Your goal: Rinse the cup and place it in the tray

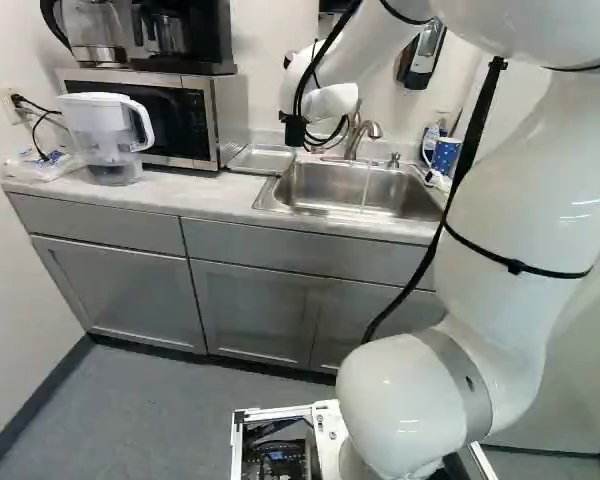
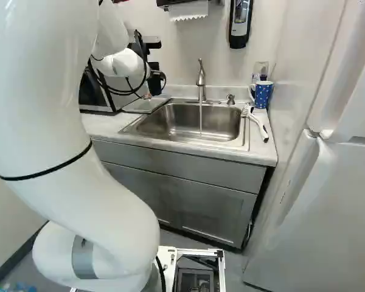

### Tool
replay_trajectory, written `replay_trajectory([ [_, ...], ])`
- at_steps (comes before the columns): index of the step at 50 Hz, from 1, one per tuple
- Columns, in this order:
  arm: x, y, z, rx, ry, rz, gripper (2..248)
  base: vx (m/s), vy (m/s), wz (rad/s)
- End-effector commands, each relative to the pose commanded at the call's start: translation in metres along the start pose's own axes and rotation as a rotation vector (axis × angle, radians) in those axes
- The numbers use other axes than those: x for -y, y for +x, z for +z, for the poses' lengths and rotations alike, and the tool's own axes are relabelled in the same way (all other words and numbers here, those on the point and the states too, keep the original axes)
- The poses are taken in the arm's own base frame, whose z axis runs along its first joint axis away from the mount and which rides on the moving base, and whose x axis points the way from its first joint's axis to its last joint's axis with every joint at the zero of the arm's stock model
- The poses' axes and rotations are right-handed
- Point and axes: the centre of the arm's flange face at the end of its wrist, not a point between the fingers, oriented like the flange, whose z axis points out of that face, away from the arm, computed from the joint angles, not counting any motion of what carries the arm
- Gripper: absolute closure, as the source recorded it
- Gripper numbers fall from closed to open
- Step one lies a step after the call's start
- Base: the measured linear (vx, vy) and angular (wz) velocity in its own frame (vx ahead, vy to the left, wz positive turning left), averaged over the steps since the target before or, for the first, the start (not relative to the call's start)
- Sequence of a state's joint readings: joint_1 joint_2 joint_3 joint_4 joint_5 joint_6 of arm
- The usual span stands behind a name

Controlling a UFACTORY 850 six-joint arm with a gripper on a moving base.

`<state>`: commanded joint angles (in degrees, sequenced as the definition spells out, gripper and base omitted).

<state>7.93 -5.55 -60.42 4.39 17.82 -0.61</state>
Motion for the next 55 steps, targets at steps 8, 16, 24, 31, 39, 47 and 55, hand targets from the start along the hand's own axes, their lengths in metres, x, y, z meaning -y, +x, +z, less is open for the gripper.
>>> replay_trajectory([
  [8,0.011,0.002,0.010,-0.001,0.019,-0.006,125,0.000,0.000,0.000],
  [16,0.023,0.004,0.020,-0.002,0.037,-0.011,125,0.000,0.000,0.000],
  [24,0.035,0.006,0.029,-0.003,0.056,-0.017,125,0.000,0.000,0.000],
  [31,0.046,0.007,0.036,-0.003,0.072,-0.022,125,0.000,0.000,0.000],
  [39,0.058,0.003,0.047,0.005,0.089,-0.028,125,0.000,0.000,0.000],
  [47,0.070,-0.004,0.058,0.018,0.106,-0.034,125,0.000,0.000,0.000],
  [55,0.082,-0.012,0.069,0.031,0.120,-0.040,125,0.000,0.000,0.000],
])
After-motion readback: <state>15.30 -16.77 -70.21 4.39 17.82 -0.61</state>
